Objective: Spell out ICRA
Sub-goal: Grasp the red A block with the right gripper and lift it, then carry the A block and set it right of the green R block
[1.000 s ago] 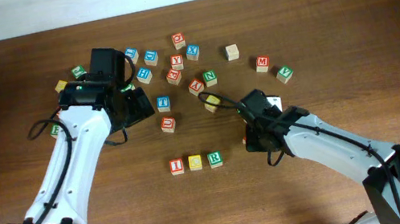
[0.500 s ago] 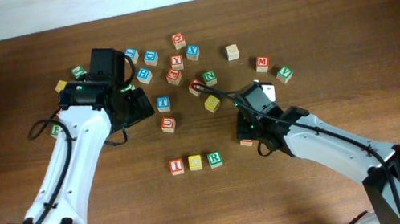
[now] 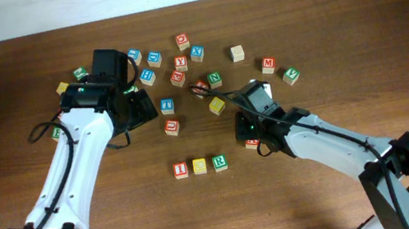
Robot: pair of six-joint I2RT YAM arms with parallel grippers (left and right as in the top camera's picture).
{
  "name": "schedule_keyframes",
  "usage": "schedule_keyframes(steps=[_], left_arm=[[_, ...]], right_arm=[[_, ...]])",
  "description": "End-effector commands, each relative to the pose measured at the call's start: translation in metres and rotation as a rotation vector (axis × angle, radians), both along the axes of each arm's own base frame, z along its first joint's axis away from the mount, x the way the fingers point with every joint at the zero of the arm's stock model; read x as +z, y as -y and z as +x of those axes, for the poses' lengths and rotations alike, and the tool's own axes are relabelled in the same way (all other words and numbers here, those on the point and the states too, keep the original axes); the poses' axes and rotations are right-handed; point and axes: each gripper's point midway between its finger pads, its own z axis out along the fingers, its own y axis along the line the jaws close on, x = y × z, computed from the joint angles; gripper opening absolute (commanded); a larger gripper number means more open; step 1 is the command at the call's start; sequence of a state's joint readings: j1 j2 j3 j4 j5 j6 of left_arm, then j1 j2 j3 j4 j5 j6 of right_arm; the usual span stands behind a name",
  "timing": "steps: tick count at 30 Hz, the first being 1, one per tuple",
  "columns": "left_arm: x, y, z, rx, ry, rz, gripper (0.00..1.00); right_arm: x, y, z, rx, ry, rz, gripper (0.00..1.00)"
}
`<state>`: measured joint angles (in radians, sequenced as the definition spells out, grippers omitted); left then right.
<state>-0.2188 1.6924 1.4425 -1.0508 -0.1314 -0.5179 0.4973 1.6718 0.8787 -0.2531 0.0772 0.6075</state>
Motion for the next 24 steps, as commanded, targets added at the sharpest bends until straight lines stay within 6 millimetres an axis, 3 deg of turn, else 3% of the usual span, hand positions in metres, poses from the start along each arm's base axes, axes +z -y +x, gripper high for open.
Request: schedule_keyframes(steps=[1,8,11,13,22,24], left_arm=[[0.007,0.000,0.002,0.012,0.022,-0.004,0.99],[0.007,0.000,0.002,0.012,0.022,-0.004,0.99],[0.007,0.000,0.002,0.012,0.022,-0.004,0.99],[0.007,0.000,0.002,0.012,0.022,-0.004,0.99],[0.007,0.000,0.003,0.012,0.023,-0.004,0.99],[0.007,0.000,0.002,0.012,0.022,-0.004,0.99]], right_arm=[[0.003,-0.001,0.009,0.045,0.014,-0.037,0.04],[0.033,0.002,0.016,0.047,-0.047,-0.058,0.04],[0.017,0.006,-0.013,0.073,-0.170,-0.068,0.04],[0.004,0.014,-0.022,0.061,-0.190,-0.095,0.04],[-0.003,0.006,-0.021,0.078,-0.171,-0.047,0.04],[-0.013,0.006,-0.024,0.081,-0.201,-0.051,0.04]])
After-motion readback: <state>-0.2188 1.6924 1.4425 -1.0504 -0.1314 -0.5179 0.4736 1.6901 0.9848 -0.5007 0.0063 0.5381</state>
